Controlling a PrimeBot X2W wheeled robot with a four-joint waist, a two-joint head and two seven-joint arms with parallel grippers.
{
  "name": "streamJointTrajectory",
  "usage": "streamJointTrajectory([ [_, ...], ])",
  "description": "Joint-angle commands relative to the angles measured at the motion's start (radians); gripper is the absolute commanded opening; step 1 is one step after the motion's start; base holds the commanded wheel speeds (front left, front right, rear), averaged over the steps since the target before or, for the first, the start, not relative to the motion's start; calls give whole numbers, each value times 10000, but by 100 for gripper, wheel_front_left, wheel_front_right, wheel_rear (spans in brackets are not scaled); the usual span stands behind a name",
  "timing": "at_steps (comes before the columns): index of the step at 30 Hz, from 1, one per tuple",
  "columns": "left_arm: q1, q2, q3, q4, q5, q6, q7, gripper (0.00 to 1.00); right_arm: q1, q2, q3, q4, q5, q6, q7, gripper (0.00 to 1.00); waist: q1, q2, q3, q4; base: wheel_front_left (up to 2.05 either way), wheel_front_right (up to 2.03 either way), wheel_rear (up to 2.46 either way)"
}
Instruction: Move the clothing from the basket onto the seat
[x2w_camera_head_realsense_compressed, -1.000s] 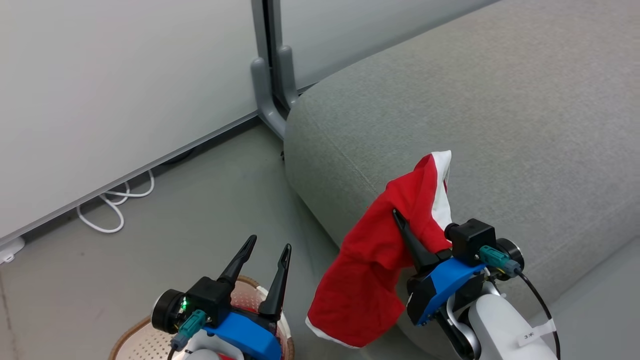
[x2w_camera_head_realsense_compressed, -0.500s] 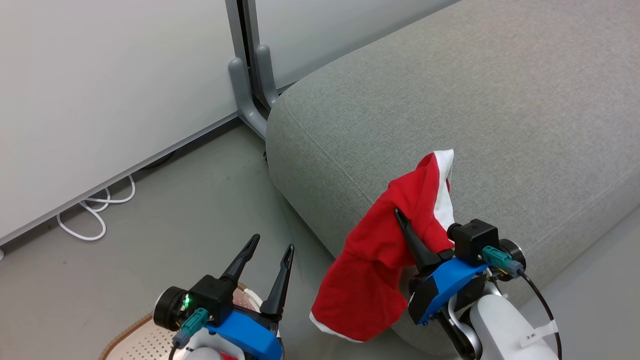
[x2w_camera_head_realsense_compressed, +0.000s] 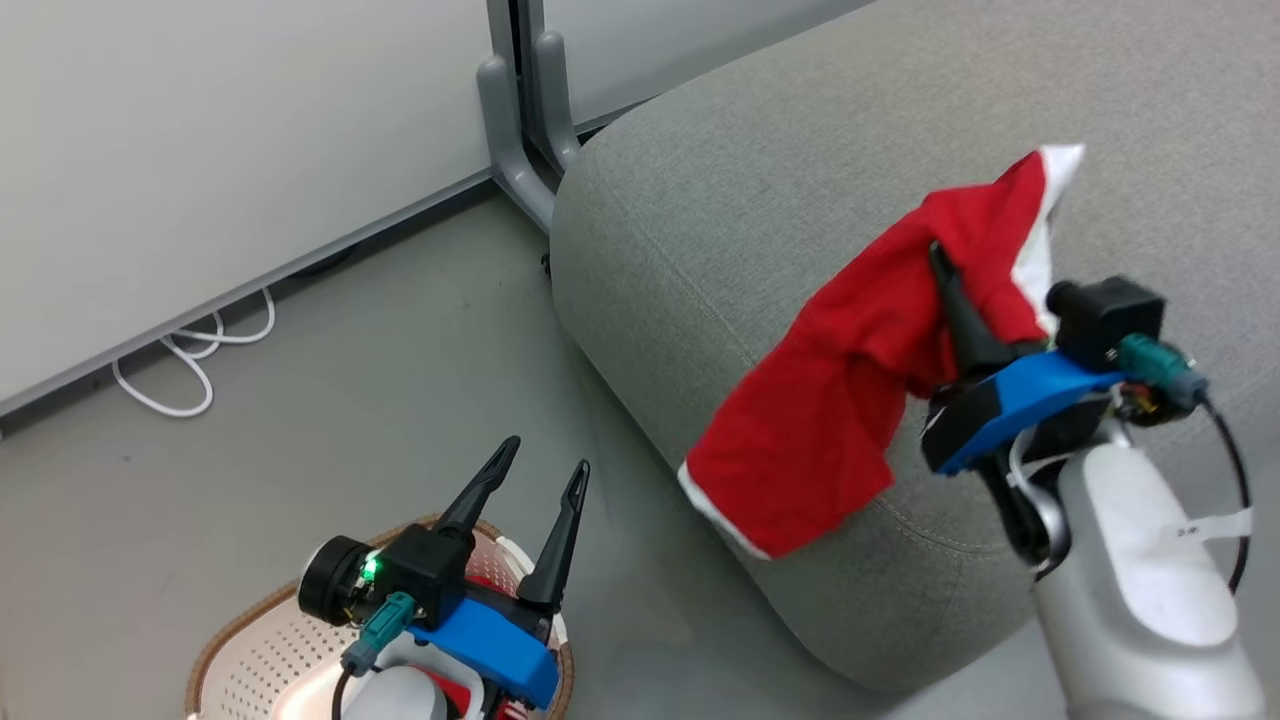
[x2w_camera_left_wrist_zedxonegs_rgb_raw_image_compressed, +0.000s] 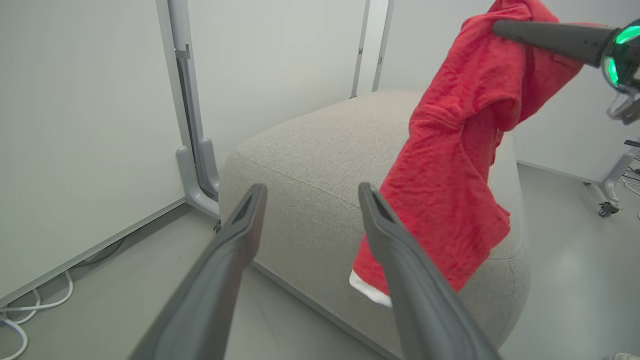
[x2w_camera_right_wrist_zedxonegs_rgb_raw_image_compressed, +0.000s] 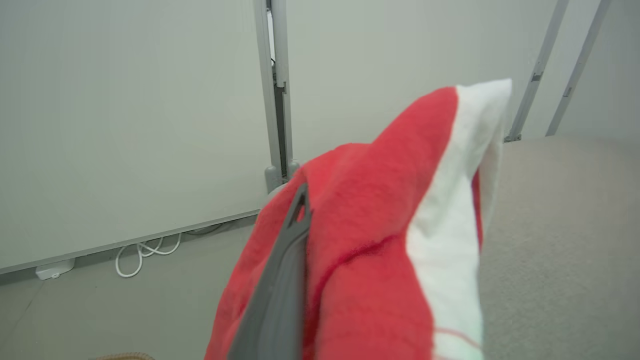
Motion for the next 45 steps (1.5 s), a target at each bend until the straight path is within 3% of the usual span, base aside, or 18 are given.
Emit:
streamJointTrajectory([
  [1, -220, 108, -25, -56, 77, -12, -48, 100, -353, -93, -276, -154, -178, 5, 73, 0, 0, 0, 354, 247, 0, 0, 0],
  [6, -617, 345, -126, -166, 157, -12, -48, 100, -1338, -668, -1361, -607, -386, 3, 453, 0, 0, 0, 1145, 661, 0, 0, 0],
  [11, -1179, 640, -272, -329, 265, -13, -48, 100, -2548, -1898, -2652, -879, -362, 3, 1021, 0, 0, 0, 2268, 1225, 0, 0, 0],
  [16, -1820, 880, -432, -550, 447, -13, -48, 100, -3401, -2934, -4256, -828, -380, 3, 1016, 0, 0, 0, 3380, 1721, 0, 0, 0],
  [22, -2446, 983, -448, -861, 598, -13, -48, 100, -3811, -3687, -5598, -210, -615, 2, 651, 0, 0, 0, 4479, 2171, 0, 0, 0],
  [32, -3234, 1137, -232, -1409, 878, 44, -48, 100, -4010, -3039, -7682, 1869, -345, 3, -892, 0, 0, 0, 5751, 2575, 0, 0, 0],
  [37, -3305, 1184, -169, -1557, 958, 61, -48, 100, -4167, -2736, -7685, 3081, -715, 3, -1264, 0, 0, 0, 5934, 2585, 0, 0, 0],
  [45, -3160, 1082, -128, -1405, 868, 57, -48, 100, -4458, -2930, -7540, 4239, -916, 3, -1614, 0, 0, 0, 5801, 2608, 0, 0, 0],
])
